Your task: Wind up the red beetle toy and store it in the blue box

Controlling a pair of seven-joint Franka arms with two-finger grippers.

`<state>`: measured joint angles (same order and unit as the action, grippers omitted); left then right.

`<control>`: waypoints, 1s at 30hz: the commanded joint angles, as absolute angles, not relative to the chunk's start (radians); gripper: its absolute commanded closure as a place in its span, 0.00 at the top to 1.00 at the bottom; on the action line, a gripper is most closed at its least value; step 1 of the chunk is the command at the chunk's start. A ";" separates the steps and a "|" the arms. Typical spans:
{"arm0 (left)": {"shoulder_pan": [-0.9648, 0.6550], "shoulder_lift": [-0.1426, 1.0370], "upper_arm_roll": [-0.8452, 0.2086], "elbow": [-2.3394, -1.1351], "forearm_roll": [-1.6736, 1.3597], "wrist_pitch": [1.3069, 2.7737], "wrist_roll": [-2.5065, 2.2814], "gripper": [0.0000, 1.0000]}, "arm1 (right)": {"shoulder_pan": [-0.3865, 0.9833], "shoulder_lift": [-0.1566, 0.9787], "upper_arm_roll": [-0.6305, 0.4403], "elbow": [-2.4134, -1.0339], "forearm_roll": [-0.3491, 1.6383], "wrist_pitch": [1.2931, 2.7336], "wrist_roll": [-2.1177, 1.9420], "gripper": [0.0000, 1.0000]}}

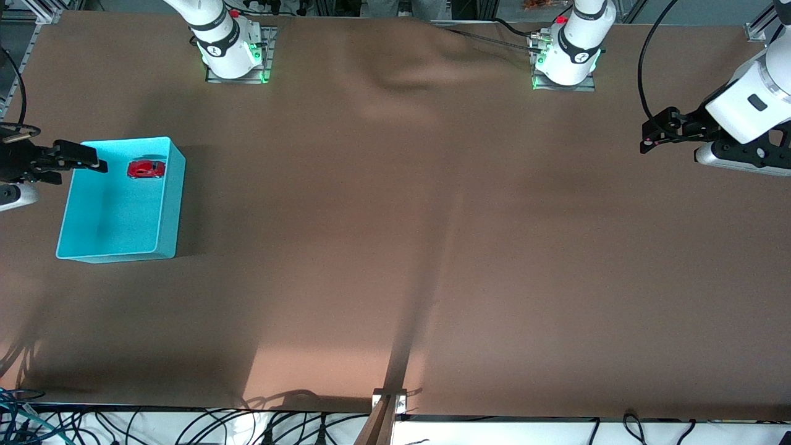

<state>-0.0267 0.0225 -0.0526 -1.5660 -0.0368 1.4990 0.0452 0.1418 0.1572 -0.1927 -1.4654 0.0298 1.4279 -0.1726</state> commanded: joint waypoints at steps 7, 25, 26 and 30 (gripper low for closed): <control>-0.021 0.037 -0.057 -1.494 -0.020 1.413 0.058 1.00 | 0.167 -0.178 -0.118 -1.891 -0.025 1.611 -0.020 1.00; -0.017 0.037 -0.055 -1.482 -0.017 1.417 0.057 1.00 | 0.160 0.035 -0.120 -1.583 -0.029 1.514 -0.025 1.00; -0.017 0.037 -0.055 -1.482 -0.018 1.417 0.055 1.00 | 0.160 0.038 -0.120 -1.582 -0.029 1.514 -0.025 1.00; -0.017 0.037 -0.055 -1.482 -0.018 1.420 0.055 1.00 | 0.160 0.038 -0.120 -1.580 -0.029 1.513 -0.025 1.00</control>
